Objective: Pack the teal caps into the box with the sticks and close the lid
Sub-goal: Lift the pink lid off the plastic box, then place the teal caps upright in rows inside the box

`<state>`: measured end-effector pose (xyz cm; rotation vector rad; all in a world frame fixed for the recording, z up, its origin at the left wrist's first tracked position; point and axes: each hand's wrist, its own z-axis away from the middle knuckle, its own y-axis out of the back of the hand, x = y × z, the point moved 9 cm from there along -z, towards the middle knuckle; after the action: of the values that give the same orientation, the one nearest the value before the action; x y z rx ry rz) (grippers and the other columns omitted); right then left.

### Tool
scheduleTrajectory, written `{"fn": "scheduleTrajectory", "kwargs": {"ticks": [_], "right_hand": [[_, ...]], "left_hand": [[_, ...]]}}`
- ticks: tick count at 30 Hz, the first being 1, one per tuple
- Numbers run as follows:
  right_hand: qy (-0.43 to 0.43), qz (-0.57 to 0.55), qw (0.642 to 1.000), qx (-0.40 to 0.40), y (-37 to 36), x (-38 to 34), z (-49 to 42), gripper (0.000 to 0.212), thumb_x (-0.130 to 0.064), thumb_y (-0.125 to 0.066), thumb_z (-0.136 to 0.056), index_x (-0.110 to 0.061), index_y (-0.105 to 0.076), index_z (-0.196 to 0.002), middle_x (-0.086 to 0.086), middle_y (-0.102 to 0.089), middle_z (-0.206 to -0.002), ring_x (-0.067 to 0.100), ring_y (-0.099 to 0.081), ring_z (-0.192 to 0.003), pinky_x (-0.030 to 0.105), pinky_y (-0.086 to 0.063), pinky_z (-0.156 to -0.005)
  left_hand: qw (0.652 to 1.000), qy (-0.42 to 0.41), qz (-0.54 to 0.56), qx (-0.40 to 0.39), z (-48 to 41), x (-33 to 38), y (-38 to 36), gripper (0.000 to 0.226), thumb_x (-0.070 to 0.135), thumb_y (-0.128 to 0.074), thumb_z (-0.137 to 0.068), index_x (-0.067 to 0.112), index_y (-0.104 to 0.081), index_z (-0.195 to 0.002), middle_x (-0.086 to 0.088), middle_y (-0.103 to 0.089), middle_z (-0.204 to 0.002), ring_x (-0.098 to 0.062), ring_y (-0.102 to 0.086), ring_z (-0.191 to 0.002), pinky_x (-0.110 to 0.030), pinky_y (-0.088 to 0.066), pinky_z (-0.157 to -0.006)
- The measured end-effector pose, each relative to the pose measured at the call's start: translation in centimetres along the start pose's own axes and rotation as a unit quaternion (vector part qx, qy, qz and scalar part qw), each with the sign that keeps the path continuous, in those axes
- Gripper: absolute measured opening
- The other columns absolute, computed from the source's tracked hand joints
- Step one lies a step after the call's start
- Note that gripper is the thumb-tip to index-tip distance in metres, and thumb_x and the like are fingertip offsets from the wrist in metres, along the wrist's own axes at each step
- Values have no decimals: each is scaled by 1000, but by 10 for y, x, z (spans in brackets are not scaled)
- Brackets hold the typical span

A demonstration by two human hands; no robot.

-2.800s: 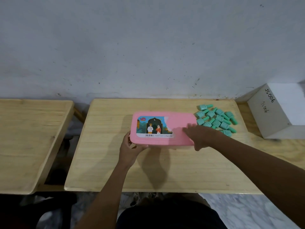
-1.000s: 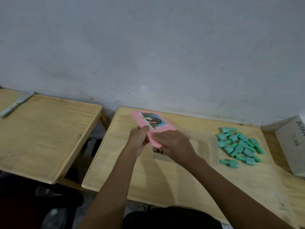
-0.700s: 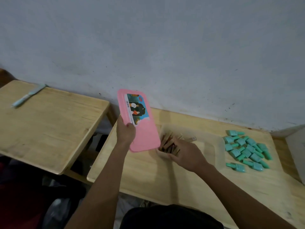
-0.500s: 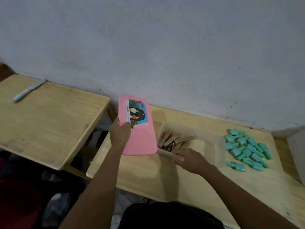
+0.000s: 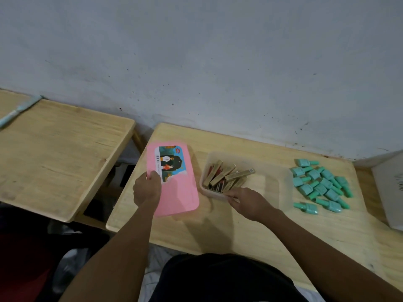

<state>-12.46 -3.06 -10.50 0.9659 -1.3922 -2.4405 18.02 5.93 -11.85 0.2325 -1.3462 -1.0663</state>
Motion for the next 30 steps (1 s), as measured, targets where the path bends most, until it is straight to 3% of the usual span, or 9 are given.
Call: {"fn": "scheduleTrajectory", "kwargs": {"ticks": [4,7,12,15,17,21,24,27,30], "right_hand": [[-1,4,1000,1,-1,1,-1,35,-27,-47,-100,-29,-58,-133,-2,-60,-133,21,-57,-114,34,-48,-90],[0,-1,1000,6,-1,2,0,34,-29,-46,-100,-32,-59,-131,-4,-62,-130,19,-58,-111,34,-48,-87],[4,-12,1000,14,-1,2,1,33,-31,-45,-101,-33,-59,-130,-3,-65,-125,20,-61,-105,36,-50,-85],[16,2,1000,9,-4,2,1,34,-30,-43,-102,-32,-57,-133,-1,-64,-125,22,-61,-106,37,-50,-85],[24,7,1000,14,-4,2,1,35,-29,-42,-102,-31,-56,-134,0,-63,-128,23,-61,-109,37,-49,-87],[29,20,999,16,-4,2,1,36,-28,-41,-103,-32,-53,-136,-2,-59,-134,22,-59,-114,35,-48,-90],[31,36,999,23,2,6,3,35,-36,-42,-102,-37,-53,-135,-10,-57,-136,14,-56,-119,33,-49,-89],[3,8,992,127,27,21,15,43,-53,-54,-91,-33,-58,-130,-9,-60,-132,13,-55,-120,34,-45,-95],[-114,11,934,338,63,62,48,45,-47,-62,-88,-24,-61,-127,1,-60,-131,21,-53,-122,42,-41,-102]], "left_hand": [[995,-65,-75,-3,1,9,-15,37,34,-42,-93,10,-61,-113,-16,-62,-105,-31,-59,-94,-38,-44,-75],[975,-135,-173,23,5,16,-26,45,32,-52,-87,10,-52,-126,-20,-51,-115,-36,-50,-106,-45,-43,-88],[928,-255,-268,-51,31,11,-74,65,64,-48,-76,18,-45,-121,-17,-45,-129,-38,-43,-123,-52,-39,-102],[907,-258,-319,-92,37,6,-90,91,80,-50,-66,18,-37,-131,-20,-31,-145,-44,-25,-137,-57,-21,-112],[897,-271,-330,-112,36,4,-94,96,81,-49,-65,20,-29,-136,-19,-23,-151,-43,-17,-142,-58,-15,-114],[895,-278,-325,-129,28,5,-94,93,76,-50,-69,20,-25,-138,-18,-18,-153,-41,-12,-143,-57,-12,-115],[913,-264,-281,-134,26,15,-93,80,70,-50,-72,19,-36,-132,-18,-26,-149,-38,-19,-141,-58,-17,-115],[942,-249,-160,-158,42,40,-94,78,72,-40,-81,16,-43,-134,-12,-41,-142,-30,-39,-132,-51,-39,-106],[951,-194,-8,-240,61,64,-108,57,60,-49,-87,16,-59,-121,-1,-64,-110,-18,-61,-100,-29,-52,-82]]}}
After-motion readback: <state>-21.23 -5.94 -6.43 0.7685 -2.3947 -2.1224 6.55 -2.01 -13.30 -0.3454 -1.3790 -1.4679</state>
